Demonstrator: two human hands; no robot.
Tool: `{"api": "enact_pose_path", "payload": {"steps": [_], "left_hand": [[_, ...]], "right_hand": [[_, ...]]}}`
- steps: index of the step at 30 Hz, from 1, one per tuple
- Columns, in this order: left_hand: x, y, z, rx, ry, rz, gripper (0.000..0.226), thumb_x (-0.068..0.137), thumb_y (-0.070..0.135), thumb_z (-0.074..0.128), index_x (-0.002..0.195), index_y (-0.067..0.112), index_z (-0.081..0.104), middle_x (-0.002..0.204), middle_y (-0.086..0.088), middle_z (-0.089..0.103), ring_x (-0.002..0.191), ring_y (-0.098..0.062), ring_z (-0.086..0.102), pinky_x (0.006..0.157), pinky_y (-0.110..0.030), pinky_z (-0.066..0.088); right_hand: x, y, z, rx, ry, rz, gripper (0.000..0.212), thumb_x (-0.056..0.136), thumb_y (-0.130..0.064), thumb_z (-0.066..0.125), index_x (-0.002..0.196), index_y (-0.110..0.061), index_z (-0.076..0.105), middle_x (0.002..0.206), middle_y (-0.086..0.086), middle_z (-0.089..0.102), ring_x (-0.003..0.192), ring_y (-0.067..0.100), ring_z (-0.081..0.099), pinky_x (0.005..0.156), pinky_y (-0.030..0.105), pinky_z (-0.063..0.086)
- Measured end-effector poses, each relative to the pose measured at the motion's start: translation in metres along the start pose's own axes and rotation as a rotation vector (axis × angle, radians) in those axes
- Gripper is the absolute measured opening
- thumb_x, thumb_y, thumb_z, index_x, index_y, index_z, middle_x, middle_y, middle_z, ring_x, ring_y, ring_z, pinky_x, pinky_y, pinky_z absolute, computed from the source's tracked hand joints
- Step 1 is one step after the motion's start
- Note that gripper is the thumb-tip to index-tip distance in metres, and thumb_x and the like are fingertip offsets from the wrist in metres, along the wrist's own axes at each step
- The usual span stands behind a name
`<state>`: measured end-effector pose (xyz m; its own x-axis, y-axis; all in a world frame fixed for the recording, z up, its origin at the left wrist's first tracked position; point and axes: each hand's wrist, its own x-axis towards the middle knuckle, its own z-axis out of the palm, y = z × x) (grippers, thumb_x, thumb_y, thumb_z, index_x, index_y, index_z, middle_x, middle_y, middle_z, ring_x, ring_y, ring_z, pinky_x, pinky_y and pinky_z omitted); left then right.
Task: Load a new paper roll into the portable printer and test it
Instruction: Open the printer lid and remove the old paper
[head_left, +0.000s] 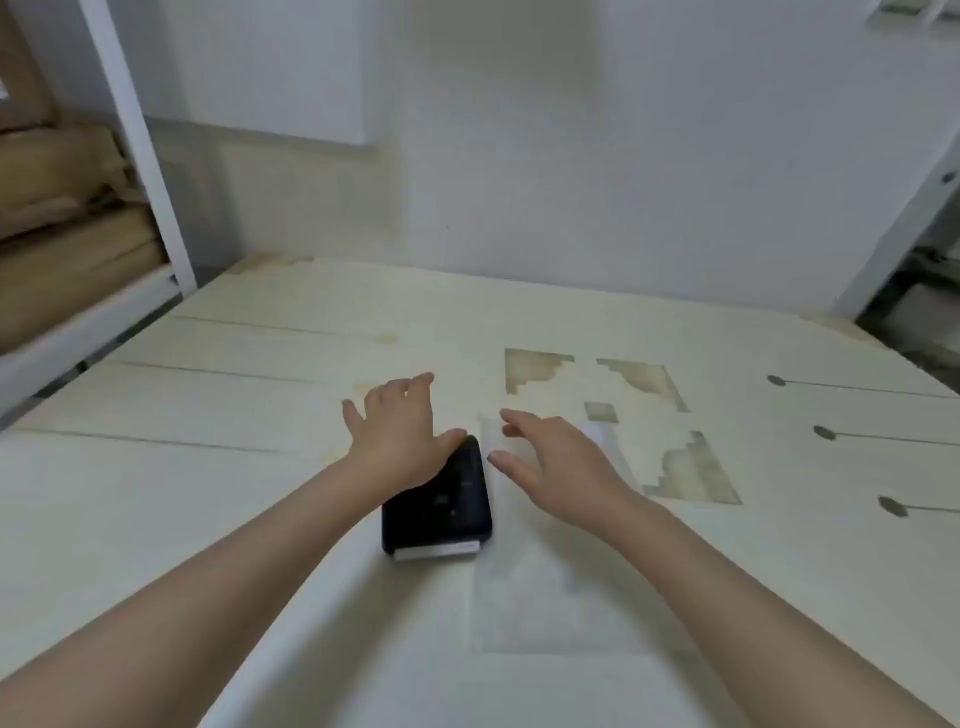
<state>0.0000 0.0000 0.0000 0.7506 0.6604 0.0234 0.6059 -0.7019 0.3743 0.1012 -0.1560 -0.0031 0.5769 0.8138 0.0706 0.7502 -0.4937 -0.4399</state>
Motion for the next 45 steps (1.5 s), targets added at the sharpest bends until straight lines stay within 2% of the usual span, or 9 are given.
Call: {"api": "enact_pose_path", "payload": {"steps": [8, 11, 15, 19, 25, 29, 37, 43, 45], "left_hand": [[-0.05, -0.019, 0.038, -0.398, 0.019, -0.042, 0.091, 0.087, 0.041, 0.068, 0.155, 0.014, 0.014, 0.158, -0.016, 0.019, 0.14, -0.034, 0.034, 0.111, -0.043, 0.037], [-0.063, -0.03, 0.041, -0.545, 0.037, -0.033, 0.072, 0.082, 0.036, 0.072, 0.138, 0.011, 0.035, 0.137, -0.014, 0.049, 0.116, -0.029, 0.056, 0.092, -0.039, 0.051], [-0.08, -0.038, 0.042, -0.68, 0.031, 0.003, 0.05, 0.087, 0.026, 0.07, 0.126, 0.015, 0.04, 0.111, 0.0, 0.063, 0.096, -0.018, 0.062, 0.066, -0.02, 0.045], [-0.077, -0.036, 0.039, -0.688, 0.022, 0.031, 0.054, 0.086, 0.026, 0.071, 0.13, 0.017, 0.04, 0.113, 0.002, 0.064, 0.099, -0.019, 0.063, 0.076, -0.029, 0.05], [-0.06, -0.037, 0.043, -0.79, -0.077, -0.03, 0.049, 0.079, 0.031, 0.076, 0.119, 0.018, 0.05, 0.113, 0.003, 0.067, 0.104, -0.019, 0.065, 0.094, -0.041, 0.052], [-0.051, -0.04, 0.046, -0.866, -0.096, -0.027, 0.043, 0.081, 0.026, 0.073, 0.122, 0.022, 0.059, 0.114, 0.004, 0.071, 0.106, -0.017, 0.067, 0.098, -0.042, 0.052], [-0.048, -0.04, 0.051, -1.119, -0.062, 0.034, 0.037, 0.097, 0.015, 0.058, 0.132, 0.026, 0.056, 0.115, 0.002, 0.071, 0.096, -0.01, 0.069, 0.072, -0.013, 0.053], [-0.048, -0.044, 0.056, -1.229, -0.06, 0.055, 0.038, 0.103, 0.011, 0.047, 0.137, 0.028, 0.05, 0.108, 0.002, 0.071, 0.068, 0.004, 0.067, 0.058, -0.008, 0.048], [-0.049, -0.045, 0.058, -1.228, -0.069, 0.058, 0.039, 0.104, 0.015, 0.046, 0.139, 0.031, 0.05, 0.111, 0.003, 0.074, 0.084, -0.004, 0.07, 0.063, -0.012, 0.048]], "right_hand": [[-0.055, -0.004, 0.043, 0.097, 0.072, -0.037, 0.049, 0.095, -0.035, 0.056, 0.142, -0.024, 0.047, 0.129, -0.008, 0.065, 0.115, 0.011, 0.055, 0.095, 0.026, 0.043], [-0.067, -0.008, 0.048, 0.193, 0.071, 0.033, 0.05, 0.095, -0.034, 0.058, 0.141, -0.021, 0.048, 0.13, -0.006, 0.065, 0.112, 0.011, 0.06, 0.092, 0.022, 0.043], [-0.072, -0.014, 0.057, 0.215, 0.01, 0.09, 0.054, 0.095, -0.041, 0.055, 0.144, -0.022, 0.043, 0.134, -0.001, 0.062, 0.124, 0.017, 0.056, 0.099, 0.028, 0.043], [-0.061, -0.02, 0.06, 0.229, 0.015, 0.144, 0.065, 0.094, -0.045, 0.053, 0.15, -0.019, 0.029, 0.142, -0.003, 0.055, 0.13, 0.022, 0.05, 0.1, 0.033, 0.042], [-0.04, -0.009, 0.064, 0.359, 0.015, 0.145, 0.037, 0.092, -0.036, 0.052, 0.128, -0.033, 0.055, 0.118, 0.0, 0.066, 0.113, 0.019, 0.057, 0.079, 0.026, 0.047], [-0.035, -0.006, 0.066, 0.467, 0.047, 0.108, 0.034, 0.088, -0.038, 0.049, 0.12, -0.039, 0.06, 0.107, -0.004, 0.068, 0.121, 0.025, 0.051, 0.091, 0.037, 0.049], [-0.026, -0.009, 0.056, 0.752, 0.141, -0.001, 0.032, 0.099, -0.019, 0.046, 0.123, -0.037, 0.058, 0.117, -0.008, 0.069, 0.112, 0.011, 0.064, 0.103, 0.041, 0.049], [-0.031, 0.003, 0.069, 0.897, 0.115, 0.008, 0.041, 0.101, -0.012, 0.045, 0.14, -0.024, 0.051, 0.129, -0.004, 0.067, 0.122, 0.012, 0.061, 0.11, 0.042, 0.043], [-0.031, 0.006, 0.076, 0.912, 0.102, 0.01, 0.042, 0.101, -0.013, 0.044, 0.14, -0.025, 0.051, 0.13, -0.003, 0.066, 0.124, 0.014, 0.06, 0.11, 0.045, 0.043]]}}
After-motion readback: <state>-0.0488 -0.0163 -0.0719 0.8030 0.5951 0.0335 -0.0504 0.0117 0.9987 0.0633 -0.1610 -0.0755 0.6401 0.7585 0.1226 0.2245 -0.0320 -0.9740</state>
